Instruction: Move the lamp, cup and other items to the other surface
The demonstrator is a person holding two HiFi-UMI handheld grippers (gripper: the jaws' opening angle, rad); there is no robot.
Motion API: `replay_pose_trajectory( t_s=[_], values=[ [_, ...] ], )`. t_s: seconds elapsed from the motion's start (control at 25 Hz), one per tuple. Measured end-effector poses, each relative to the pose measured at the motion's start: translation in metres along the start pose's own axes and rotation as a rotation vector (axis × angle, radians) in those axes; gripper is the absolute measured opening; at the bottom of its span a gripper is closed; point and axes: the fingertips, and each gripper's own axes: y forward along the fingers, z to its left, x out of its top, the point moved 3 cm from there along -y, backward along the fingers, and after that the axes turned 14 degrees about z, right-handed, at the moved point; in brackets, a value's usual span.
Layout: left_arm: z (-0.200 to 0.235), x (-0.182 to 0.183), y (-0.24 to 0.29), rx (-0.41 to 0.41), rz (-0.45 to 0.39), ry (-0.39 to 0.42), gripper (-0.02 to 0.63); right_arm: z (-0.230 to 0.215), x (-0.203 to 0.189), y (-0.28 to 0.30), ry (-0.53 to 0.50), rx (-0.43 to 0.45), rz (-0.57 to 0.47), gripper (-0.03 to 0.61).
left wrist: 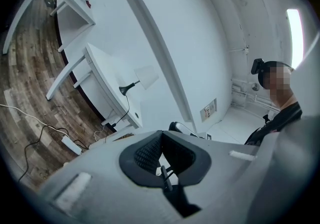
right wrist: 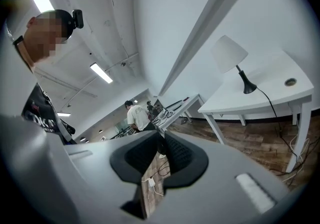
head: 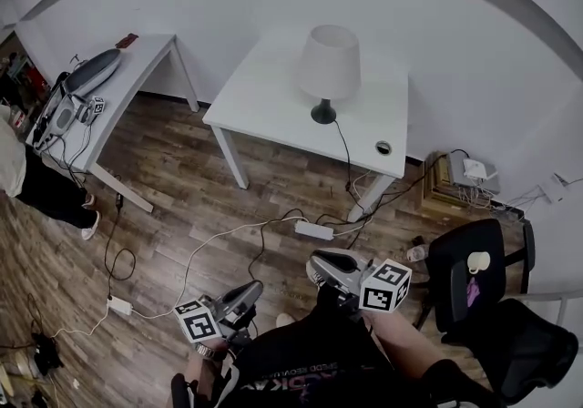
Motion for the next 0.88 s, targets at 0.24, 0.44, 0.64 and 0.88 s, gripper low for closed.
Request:
replay_pose_trajectory(
  t_s=[0.24, 0.44, 0.64, 0.88],
  values=[
    [0.009, 0.016, 0.009, 0.049, -0.062, -0.029, -0.005, -0.041, 0.041, 0.012, -0.032, 0.010, 0.024, 0.055],
    [0.019, 0.030, 0.021, 0.081, -0.097, -0.054, -0.005, -0.079, 0.069, 0.016, -0.055, -0.032, 0.039, 0.080],
    [0.027, 0.044, 0.040, 0.092, -0.127, -0.068, -0.005, -0.114, 0.089, 0.017, -0.080, -0.063, 0.061, 0.091],
    [0.041, 0.064, 0.064, 0.099, -0.142, -0.083, -0.005, -0.159, 0.119, 0.020, -0.121, -0.112, 0.080, 0.120]
  ],
)
